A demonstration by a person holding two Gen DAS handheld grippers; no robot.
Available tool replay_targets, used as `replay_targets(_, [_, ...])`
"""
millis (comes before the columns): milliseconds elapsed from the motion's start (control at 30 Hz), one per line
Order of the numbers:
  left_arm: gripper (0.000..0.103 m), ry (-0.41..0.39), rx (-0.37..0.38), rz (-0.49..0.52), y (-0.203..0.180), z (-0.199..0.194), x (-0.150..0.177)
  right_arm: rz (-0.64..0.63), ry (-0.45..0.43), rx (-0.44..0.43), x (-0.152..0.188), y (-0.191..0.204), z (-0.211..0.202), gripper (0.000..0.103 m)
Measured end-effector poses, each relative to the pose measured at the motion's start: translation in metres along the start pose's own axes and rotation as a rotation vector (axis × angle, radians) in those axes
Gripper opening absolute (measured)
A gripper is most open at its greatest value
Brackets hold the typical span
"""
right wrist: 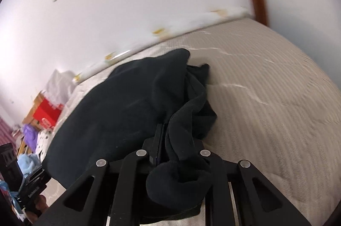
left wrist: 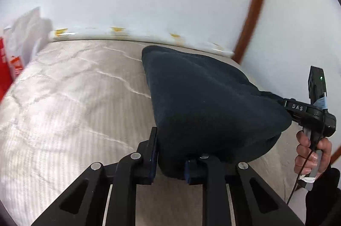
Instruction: Fold small clothes
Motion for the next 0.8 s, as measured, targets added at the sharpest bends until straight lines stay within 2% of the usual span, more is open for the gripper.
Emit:
replay_targets(167, [0.018, -0.014, -0.082, -0.057, 0.056, -0.009, -0.006, -0.064, 0.031, -0.067, -0.003, 0.06, 0.034, 0.016])
replay_targets(300, [0.018, 0.006, -0.108, -0.082, 0.072, -0.005, 0.0, -0.099, 0.044, -0.074, -0.001, 0.08, 0.043, 0.016])
replay_targets(533, [0.02, 0.059, -0.115, -0.056, 0.058, 0.004, 0.017, -0.11, 0.09, -0.032, 0.013, 0.056, 0.03, 0.016])
replay_targets(633, [0.02, 0.08, -0.142, -0.022, 0.052, 0.002, 0.023, -0.115, 0.107, -0.01, 0.023, 0.042, 0.019, 0.019])
replay_targets(800, [0.022, 0.103, -0.127, -0.031, 0.05, -0.014, 0.031, -0.15, 0.019, 0.08, 0.02, 0.029, -0.023, 0.026])
Point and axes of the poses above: each gripper's, at about its wrist camera, not at the fingertips, and z roughly the way its jaws point, y to its left, x to its underside, the point moved 4 cm from there along z, roughly the way its jaws point, and after that the axes turned 9 degrees about z, right-handed, at the moved point
